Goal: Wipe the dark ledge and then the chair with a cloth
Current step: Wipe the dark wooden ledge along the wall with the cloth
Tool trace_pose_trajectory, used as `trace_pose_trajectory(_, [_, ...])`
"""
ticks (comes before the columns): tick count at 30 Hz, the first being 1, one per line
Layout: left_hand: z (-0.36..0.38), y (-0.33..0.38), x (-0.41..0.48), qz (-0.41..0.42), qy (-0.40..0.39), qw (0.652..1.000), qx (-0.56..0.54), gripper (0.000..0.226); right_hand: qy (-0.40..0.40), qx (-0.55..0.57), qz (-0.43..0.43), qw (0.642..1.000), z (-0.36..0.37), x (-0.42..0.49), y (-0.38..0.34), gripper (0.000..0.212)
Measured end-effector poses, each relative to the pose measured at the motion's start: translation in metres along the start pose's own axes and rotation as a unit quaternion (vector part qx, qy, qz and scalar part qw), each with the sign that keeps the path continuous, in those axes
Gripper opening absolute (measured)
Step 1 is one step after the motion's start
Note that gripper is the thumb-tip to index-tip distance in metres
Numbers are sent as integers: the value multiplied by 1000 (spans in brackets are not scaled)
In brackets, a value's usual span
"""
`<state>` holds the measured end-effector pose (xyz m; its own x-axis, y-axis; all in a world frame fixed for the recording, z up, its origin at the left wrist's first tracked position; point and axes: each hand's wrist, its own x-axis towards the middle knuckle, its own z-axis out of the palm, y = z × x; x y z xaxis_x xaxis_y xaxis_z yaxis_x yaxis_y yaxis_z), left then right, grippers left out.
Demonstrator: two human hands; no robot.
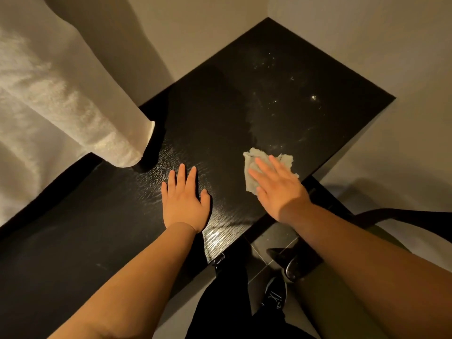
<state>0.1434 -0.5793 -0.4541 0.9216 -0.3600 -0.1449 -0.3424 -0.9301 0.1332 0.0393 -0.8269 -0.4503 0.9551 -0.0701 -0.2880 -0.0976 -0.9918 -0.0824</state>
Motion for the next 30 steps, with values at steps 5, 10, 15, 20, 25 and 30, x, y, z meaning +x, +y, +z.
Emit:
trace_pose_trajectory(5, [0, 0, -1, 2, 0, 1000, -3, 73, 67, 54, 6, 996, 11, -19, -62, 63])
trace_pose_trajectory(10, [2, -2, 0, 6, 6, 1000, -4, 72, 83, 53, -132, 986, 38, -51, -66, 57])
trace_pose_trajectory(15, [2, -1, -1, 1, 4, 1000, -3, 70, 135, 61, 32, 988, 20, -30, 24, 54])
trace_pose_trajectory(20, [3, -1, 2, -1, -13, 1000, 7, 72, -23, 26, 91, 995, 13, -21, -4, 70])
trace_pose_trajectory(25, [0, 3, 1, -6, -34, 999, 19, 71, -2, 53, -93, 994, 16, -38, -29, 59])
trace_pose_trajectory(30, [0, 11, -4, -29, -54, 998, 5, 66, 33, 32, 81, 996, -3, -13, 51, 67])
